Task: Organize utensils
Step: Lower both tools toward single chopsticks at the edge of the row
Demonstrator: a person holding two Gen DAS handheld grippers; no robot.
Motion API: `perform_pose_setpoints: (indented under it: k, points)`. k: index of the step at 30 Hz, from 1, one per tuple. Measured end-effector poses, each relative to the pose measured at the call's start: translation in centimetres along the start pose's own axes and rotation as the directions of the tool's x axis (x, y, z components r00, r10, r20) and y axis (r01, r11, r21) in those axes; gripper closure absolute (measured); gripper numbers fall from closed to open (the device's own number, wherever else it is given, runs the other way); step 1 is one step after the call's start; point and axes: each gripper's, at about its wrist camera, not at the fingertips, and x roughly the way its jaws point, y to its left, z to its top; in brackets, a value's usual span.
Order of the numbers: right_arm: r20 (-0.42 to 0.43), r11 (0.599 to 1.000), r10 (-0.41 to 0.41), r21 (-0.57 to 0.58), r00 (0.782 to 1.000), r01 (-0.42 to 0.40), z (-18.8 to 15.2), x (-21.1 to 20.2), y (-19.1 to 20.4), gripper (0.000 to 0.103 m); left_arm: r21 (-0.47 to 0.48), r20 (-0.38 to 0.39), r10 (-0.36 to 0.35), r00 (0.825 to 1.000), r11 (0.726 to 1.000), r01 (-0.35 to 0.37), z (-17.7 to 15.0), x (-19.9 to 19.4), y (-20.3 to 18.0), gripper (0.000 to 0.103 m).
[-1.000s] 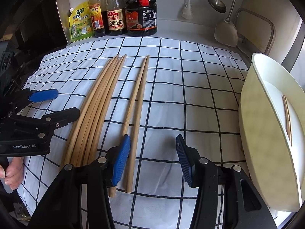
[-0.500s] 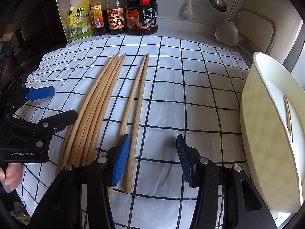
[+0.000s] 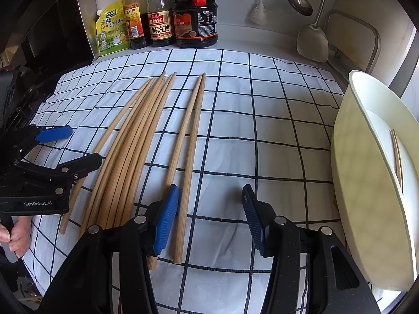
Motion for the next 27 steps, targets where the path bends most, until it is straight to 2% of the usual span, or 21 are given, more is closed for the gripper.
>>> perform_pose_setpoints:
  k: [7, 12, 18, 24, 26, 27]
  points:
    - [-0.001, 1.000, -0.009, -0.018, 1.000, 0.009, 0.4, 0.3, 0.5, 0.055, 0.003, -0.004, 0.052, 0.999, 0.999, -0.052, 0.0, -0.2, 0.1, 0.010]
    - [-0.004, 0.999, -0.024, -0.028, 1.000, 0.024, 1.0, 0.7, 0.6, 0.055, 0.041, -0.019, 0.079, 0.997, 0.996, -0.078, 0.8, 0.0, 0.0, 0.008]
    - [0.000, 0.999, -0.011, -0.030, 1.000, 0.011, 1.7, 1.3, 0.7, 0.055, 0.013, -0.057, 0.059, 0.997, 0.998, -0.058, 1.9, 1.0, 0.8, 0.008]
    - [0.007, 0.999, 0.002, -0.042, 1.000, -0.001, 2.5, 1.9, 0.7, 0.055, -0.018, -0.053, 0.045, 0.998, 0.999, -0.047, 2.3, 1.5, 1.1, 0.008]
    - [0.013, 0.999, 0.002, -0.045, 1.000, -0.001, 2.7, 2.0, 0.8, 0.058, -0.029, -0.038, 0.039, 0.999, 0.999, -0.040, 2.2, 1.5, 1.2, 0.008]
    - [0.017, 0.999, 0.000, -0.046, 1.000, 0.001, 2.7, 2.1, 0.9, 0.063, -0.038, -0.034, 0.031, 0.999, 0.999, -0.032, 2.2, 1.6, 1.3, 0.008]
